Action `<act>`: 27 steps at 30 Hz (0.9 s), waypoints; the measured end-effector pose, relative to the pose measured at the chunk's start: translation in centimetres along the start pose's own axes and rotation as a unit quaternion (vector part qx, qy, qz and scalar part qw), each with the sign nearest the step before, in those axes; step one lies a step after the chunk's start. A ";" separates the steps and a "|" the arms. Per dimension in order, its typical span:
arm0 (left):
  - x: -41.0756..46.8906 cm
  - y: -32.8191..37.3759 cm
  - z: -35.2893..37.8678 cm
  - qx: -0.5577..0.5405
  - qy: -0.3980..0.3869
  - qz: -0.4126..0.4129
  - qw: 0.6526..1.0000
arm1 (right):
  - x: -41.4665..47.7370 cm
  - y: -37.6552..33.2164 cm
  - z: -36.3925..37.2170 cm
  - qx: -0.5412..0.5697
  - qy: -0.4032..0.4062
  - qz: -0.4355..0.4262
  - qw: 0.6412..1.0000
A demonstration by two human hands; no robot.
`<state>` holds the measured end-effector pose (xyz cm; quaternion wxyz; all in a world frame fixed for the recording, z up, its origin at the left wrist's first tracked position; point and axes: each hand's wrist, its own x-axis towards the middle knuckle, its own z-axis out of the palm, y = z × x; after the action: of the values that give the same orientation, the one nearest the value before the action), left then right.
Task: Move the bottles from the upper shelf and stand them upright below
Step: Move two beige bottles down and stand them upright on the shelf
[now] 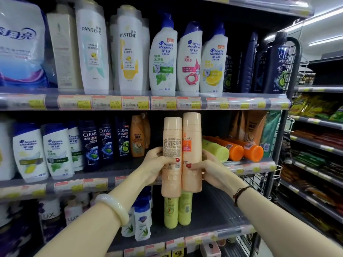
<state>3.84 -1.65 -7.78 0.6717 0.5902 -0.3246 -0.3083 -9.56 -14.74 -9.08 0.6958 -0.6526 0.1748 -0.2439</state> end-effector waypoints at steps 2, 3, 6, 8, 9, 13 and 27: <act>-0.2 -0.1 -0.2 0.012 -0.007 -0.002 1.000 | -0.3 0.4 -0.2 -0.009 -0.002 -0.004 1.000; -0.4 -0.1 -0.3 0.016 -0.013 -0.003 1.000 | -0.5 0.6 -0.3 -0.010 -0.004 -0.004 1.000; -0.8 -0.4 -0.4 0.051 -0.036 0.010 0.998 | -1.4 0.9 -0.3 -0.008 0.001 -0.007 1.000; -1.1 -0.8 -0.4 0.072 -0.056 0.016 0.996 | -2.2 1.3 -0.4 -0.014 0.018 -0.015 1.000; -1.2 -1.1 -0.4 0.079 -0.061 0.016 0.995 | -2.5 1.7 -0.5 -0.019 0.025 -0.020 0.999; -1.8 -2.7 0.0 0.107 -0.082 0.029 0.990 | -3.9 3.3 -1.0 -0.022 0.045 -0.029 0.998; -1.9 -11.4 4.0 0.209 -0.121 0.024 0.970 | -6.1 11.0 -6.5 -0.139 0.059 0.001 0.989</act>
<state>-0.88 -3.82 -18.86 0.4963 0.6676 -0.4750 -0.2869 -16.93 -16.30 -21.07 0.5870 -0.7274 0.2479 -0.2548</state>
